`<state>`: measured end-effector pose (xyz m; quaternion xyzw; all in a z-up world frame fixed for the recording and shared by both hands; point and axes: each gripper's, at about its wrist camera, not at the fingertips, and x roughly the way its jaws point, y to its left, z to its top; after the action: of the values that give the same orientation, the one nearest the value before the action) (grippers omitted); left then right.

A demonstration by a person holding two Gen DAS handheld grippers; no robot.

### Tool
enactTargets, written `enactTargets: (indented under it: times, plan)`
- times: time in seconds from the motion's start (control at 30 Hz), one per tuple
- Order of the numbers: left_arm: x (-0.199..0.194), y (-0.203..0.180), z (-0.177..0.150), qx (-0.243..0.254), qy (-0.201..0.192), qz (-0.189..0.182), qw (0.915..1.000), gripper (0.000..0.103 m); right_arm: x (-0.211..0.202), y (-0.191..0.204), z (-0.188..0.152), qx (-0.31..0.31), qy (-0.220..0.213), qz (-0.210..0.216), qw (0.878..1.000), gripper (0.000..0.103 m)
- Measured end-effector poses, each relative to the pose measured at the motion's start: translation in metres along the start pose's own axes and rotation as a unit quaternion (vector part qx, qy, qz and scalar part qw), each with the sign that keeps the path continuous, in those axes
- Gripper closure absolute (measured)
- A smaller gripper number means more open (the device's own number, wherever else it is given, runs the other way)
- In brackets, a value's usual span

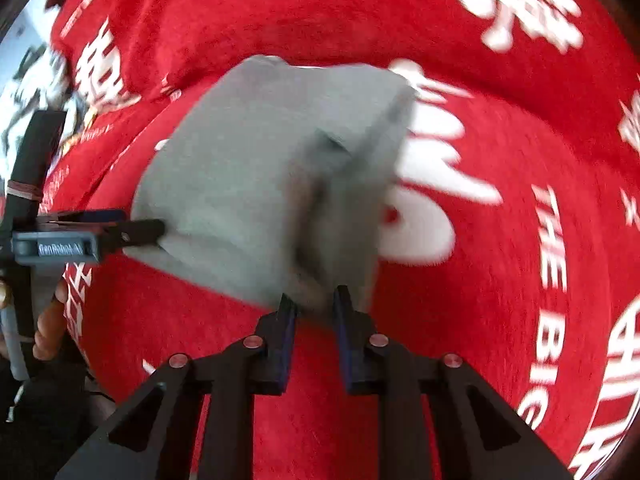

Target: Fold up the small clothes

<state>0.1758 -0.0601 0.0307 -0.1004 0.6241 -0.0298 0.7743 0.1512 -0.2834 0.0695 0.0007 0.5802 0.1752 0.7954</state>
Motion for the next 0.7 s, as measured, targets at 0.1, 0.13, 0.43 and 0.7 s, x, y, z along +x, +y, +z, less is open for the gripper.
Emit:
enactTargets:
  times: [0.1,0.13,0.43,0.7]
  plan:
    - [-0.009,-0.013,0.001,0.017,-0.014,0.017,0.9996,0.001,-0.024,-0.005,-0.003,0.019,-0.031,-0.009,0.999,0.082]
    - [-0.012,-0.018,-0.001,0.029,-0.019,0.022,0.9991,0.001,-0.034,-0.001,0.000,0.019,-0.052,0.001,0.998,0.081]
    - [-0.028,-0.024,-0.001,0.029,-0.035,0.022,0.9987,0.001,-0.010,0.029,0.068,0.045,-0.055,0.055,0.996,0.044]
    - [-0.033,-0.029,0.012,0.023,-0.044,-0.017,0.9986,0.001,0.012,-0.006,0.030,0.112,-0.056,0.076,0.989,0.097]
